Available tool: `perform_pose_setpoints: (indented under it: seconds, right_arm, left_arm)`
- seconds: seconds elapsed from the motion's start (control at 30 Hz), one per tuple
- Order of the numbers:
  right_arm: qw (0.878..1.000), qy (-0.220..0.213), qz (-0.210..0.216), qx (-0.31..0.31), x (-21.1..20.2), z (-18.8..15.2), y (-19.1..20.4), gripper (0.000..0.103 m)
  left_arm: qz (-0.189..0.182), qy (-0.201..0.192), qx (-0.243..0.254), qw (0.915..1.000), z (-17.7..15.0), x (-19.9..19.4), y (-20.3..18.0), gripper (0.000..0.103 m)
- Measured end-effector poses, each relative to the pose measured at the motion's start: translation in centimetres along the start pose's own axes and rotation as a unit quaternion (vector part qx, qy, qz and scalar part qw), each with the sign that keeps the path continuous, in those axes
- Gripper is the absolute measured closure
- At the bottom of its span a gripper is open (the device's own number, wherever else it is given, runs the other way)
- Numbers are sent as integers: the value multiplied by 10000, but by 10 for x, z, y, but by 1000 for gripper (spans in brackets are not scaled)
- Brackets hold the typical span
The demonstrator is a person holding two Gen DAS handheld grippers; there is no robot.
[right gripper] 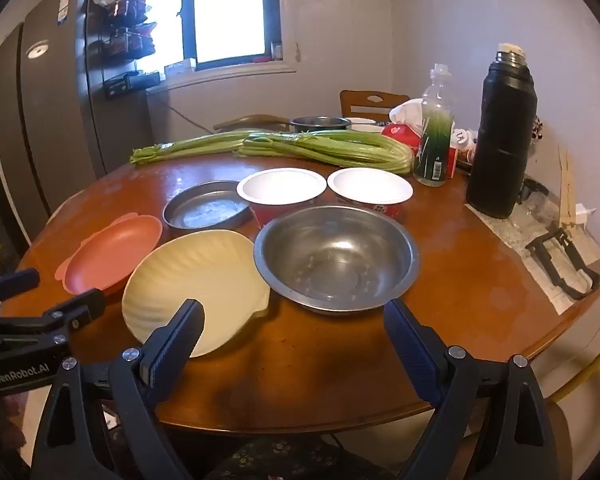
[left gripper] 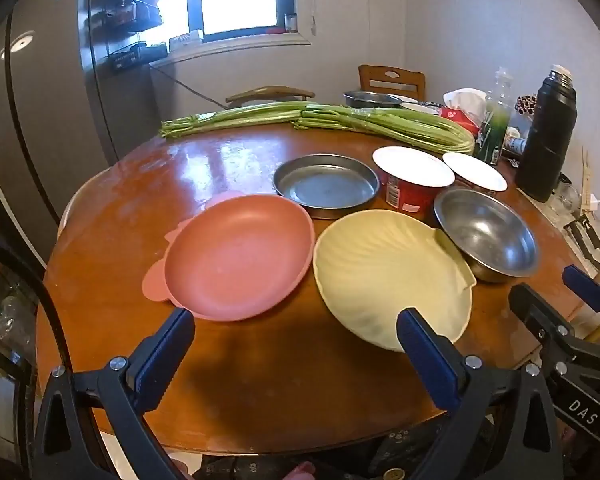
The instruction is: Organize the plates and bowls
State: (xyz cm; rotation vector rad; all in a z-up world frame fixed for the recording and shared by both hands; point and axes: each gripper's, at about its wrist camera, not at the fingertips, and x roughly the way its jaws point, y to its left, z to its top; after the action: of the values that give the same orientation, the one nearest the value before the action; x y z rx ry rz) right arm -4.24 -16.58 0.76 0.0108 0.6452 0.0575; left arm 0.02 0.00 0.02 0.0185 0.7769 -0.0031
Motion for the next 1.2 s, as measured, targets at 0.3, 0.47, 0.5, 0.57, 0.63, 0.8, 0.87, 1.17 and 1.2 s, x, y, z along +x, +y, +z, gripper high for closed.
perform_pose_setpoints:
  seconds: [0.3, 0.47, 0.5, 0.57, 0.63, 0.8, 0.87, 1.17, 1.2]
  right_arm:
    - [9997, 186, 137, 122, 5, -5, 0, 11]
    - [9996, 184, 199, 114, 3, -3, 0, 11]
    - [9996, 186, 209, 98, 3, -3, -1, 11]
    - [9996, 190, 208, 70, 2, -3, 0, 11]
    - [9995, 224, 224, 42, 3, -4, 1, 11]
    - [9995, 225, 224, -13, 2, -6, 2, 11]
    - [9995, 227, 232, -2, 2, -6, 1, 11]
    - [9994, 241, 253, 20, 1, -7, 1, 11]
    - [9994, 244, 259, 24, 1, -7, 0, 11]
  left_arm:
    - [154, -20, 124, 9998, 0, -1, -4, 1]
    - [97, 15, -41, 9999, -2, 1, 1, 1]
    - [106, 20, -39, 9999, -2, 1, 1, 1]
    - [116, 19, -48, 9999, -3, 1, 2, 1]
    - [111, 41, -51, 9999, -2, 1, 1, 1]
    - [112, 34, -43, 9999, -2, -1, 1, 1]
    - [121, 26, -30, 9999, -2, -2, 0, 1]
    - [130, 48, -39, 9999, -3, -2, 0, 1]
    - [124, 49, -39, 9999, -4, -2, 0, 1]
